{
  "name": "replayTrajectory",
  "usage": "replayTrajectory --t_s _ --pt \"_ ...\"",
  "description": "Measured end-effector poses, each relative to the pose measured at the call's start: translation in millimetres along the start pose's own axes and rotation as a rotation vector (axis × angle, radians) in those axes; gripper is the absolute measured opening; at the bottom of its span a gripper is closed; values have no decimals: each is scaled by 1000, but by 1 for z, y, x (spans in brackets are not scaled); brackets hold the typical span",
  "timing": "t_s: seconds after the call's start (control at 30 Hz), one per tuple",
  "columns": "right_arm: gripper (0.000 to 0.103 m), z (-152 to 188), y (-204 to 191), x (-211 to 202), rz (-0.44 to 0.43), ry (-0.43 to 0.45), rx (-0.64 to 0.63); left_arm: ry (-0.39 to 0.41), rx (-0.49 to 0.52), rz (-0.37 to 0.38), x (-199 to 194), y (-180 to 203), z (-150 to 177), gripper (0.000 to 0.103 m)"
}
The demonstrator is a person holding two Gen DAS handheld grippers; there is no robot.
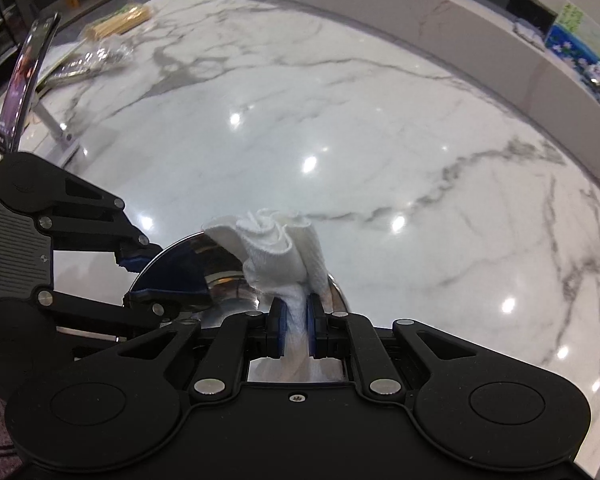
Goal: Clean bowl
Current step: 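Lift the paper towel out of the bowl with the right gripper while the left gripper holds the rim, then open the left gripper off the rim while the right gripper carries the towel beside the bowl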
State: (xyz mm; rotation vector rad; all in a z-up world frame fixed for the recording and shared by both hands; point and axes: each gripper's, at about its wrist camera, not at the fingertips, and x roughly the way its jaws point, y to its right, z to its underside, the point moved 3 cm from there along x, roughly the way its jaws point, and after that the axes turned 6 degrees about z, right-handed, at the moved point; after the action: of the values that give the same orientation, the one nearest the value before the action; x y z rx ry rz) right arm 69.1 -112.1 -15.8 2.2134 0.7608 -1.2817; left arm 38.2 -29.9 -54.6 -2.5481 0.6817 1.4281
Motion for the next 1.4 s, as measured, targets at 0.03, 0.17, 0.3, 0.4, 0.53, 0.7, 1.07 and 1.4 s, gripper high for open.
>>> replayTrajectory --t_s 0.03,0.17,0.3,0.4,0.53,0.7,1.07,1.4 --pt "8 0 1 -3 1 8 6 1 -3 -2 0 0 0 16" --pt "8 1 10 -16 2 42 40 5 -11 -8 0 -1 -1 16" --pt "8 3 21 -31 14 80 91 25 -55 -4 -3 -5 -2 16" --pt "8 6 33 -42 30 104 127 36 -95 17 -5 -8 -2 16" --pt "8 14 54 -54 55 119 194 42 -98 6 -5 -7 -1 17" --pt "8 31 73 -62 91 112 250 44 -116 3 -5 -7 -1 21" --pt "8 71 83 -39 117 -30 312 38 -132 -24 -5 -3 1 29" --pt "9 98 84 -2 127 -22 417 62 -173 -27 -7 -3 3 38"
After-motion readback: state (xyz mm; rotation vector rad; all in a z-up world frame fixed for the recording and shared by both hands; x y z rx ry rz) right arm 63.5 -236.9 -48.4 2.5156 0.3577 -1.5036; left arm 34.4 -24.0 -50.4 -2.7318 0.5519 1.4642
